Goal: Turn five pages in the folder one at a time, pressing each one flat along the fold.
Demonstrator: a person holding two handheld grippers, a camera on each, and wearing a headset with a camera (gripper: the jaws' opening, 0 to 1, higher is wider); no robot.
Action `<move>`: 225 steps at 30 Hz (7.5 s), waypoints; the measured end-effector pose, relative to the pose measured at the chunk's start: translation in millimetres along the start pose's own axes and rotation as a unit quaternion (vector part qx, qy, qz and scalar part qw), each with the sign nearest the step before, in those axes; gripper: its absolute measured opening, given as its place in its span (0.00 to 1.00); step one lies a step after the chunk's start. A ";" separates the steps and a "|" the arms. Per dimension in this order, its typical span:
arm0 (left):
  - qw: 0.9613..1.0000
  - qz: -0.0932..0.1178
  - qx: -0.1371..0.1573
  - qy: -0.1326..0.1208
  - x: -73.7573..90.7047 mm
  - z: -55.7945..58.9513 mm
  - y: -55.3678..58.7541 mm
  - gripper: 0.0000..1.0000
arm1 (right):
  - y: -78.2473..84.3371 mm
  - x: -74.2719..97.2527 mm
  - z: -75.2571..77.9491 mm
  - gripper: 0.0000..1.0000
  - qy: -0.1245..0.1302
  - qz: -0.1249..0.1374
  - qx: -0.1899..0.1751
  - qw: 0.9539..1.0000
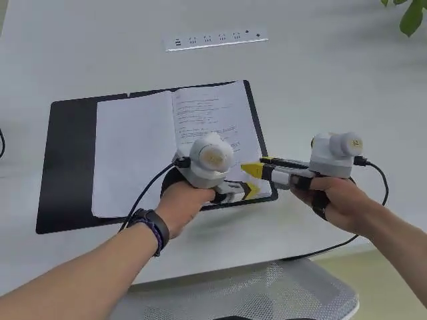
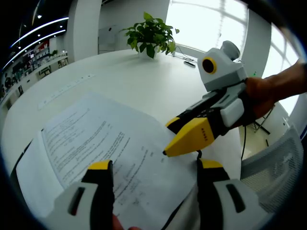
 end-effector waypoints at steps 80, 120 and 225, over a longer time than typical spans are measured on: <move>0.952 0.105 0.164 -0.237 275.7 -90.3 153.6 0.78 | -15.3 -162.0 -153.7 0.00 -0.130 -0.033 0.056 0.989; 0.946 0.101 0.205 -0.228 263.7 -97.8 183.1 0.78 | 36.3 -241.5 -132.0 0.00 -0.100 -0.112 -0.017 0.988; 0.968 0.068 0.150 -0.191 150.9 -112.6 172.0 0.00 | -34.1 -171.3 -78.2 0.41 -0.047 -0.043 0.059 0.996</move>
Point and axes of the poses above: the centre of the closed fingertips' face, and the gripper's own axes: x roughly backward along the fingers, z roughly to its right, y roughly out of its underside, the point moved 5 cm from there along x, roughly backward along the fingers, and after that the axes turned 4 degrees about -z, right-handed, at the moved point
